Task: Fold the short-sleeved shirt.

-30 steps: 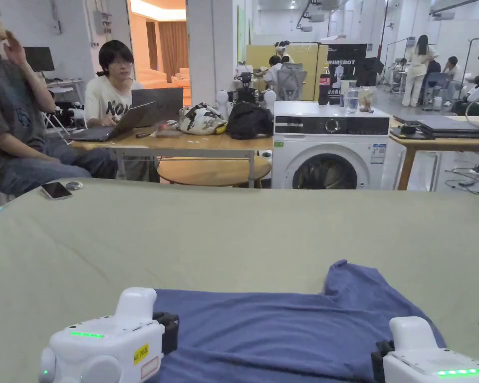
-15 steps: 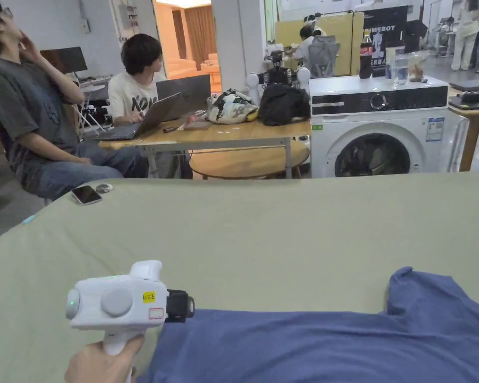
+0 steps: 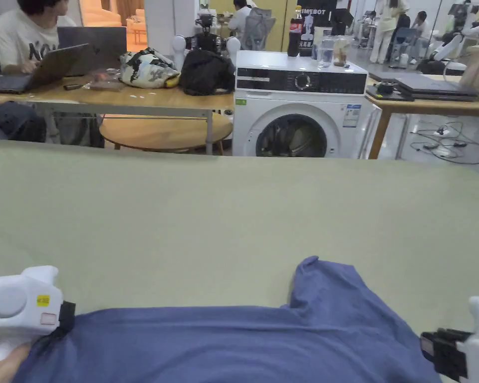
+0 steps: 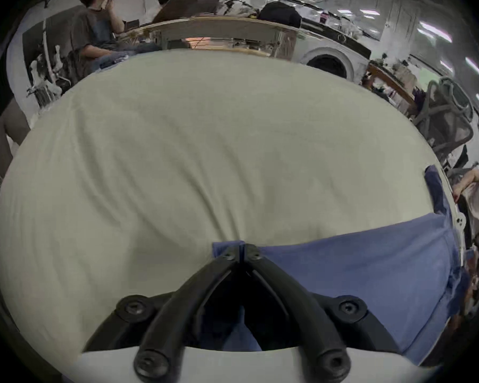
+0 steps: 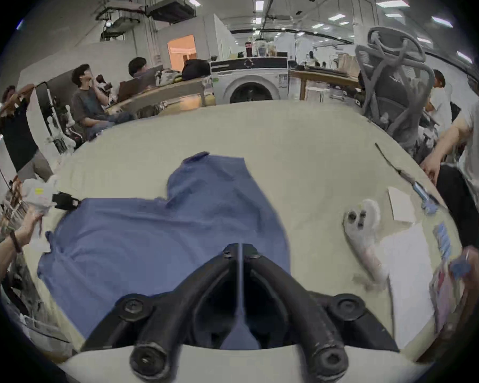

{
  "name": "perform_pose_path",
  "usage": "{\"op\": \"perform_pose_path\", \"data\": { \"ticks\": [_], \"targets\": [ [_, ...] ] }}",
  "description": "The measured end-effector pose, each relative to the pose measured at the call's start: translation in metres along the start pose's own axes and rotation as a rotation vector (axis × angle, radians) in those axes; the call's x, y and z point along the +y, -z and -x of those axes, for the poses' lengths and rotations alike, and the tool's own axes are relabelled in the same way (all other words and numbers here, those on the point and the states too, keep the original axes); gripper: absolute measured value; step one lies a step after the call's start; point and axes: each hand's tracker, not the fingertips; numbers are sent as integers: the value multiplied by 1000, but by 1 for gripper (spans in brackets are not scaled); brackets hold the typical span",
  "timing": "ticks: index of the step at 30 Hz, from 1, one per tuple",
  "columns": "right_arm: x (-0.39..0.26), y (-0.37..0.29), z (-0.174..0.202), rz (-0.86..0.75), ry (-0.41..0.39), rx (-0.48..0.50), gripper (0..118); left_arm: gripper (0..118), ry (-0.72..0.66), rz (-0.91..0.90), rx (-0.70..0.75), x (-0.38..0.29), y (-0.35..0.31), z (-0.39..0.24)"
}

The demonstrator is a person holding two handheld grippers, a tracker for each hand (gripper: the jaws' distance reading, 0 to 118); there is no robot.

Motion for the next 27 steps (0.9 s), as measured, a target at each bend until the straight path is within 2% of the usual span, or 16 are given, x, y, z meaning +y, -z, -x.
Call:
{"op": "perform_pose_path", "data": {
  "ticks": [2,3,6,7,9,11,12,13,15,17,18,19,21,25,27],
  "targets": [
    [23,32,-6,42,-25,-20,53,0,3,5,14,-3,-8,-8],
    [33,53,-10,100,-12,-5,65,0,7,9,23,-2,-8,-10],
    [47,111,-20,223,61,-21,65,0,9,17,37,-5,-12,-16],
    [46,124,-20,241,62,-53,65,0,11,16,41,-6,-13,-18],
    [41,143,-17,299,4,-78,60,0,18,12,44,-9,-14,-17],
    [35,151,-16,309,2,-87,55,0,19,10,41,-9,-14,-17],
    [34,145,-14,283,1,-86,41,0,15,12,37,-9,-15,-16],
    [34,140,-13,263,3,-89,11,0,10,14,34,-7,-13,-12],
    [34,133,-14,248,-3,-75,1,0,7,21,31,-7,-15,-13],
    [35,126,-14,244,20,-65,1,0,9,1,33,-5,-25,-13],
    [35,116,-12,225,19,-59,1,0,-7,-72,14,-7,-38,-12],
    [35,103,-10,178,6,-62,1,0,-48,-161,-37,-14,-61,-6],
    [35,71,-5,99,-37,-25,1,0,-104,-212,-154,-19,-93,7],
    [16,-5,4,12,-89,19,1,0,-51,-250,-208,-59,-161,25],
    [-6,-39,3,-9,-76,12,1,0,-40,-245,-218,-88,-186,32]
  ]
}}
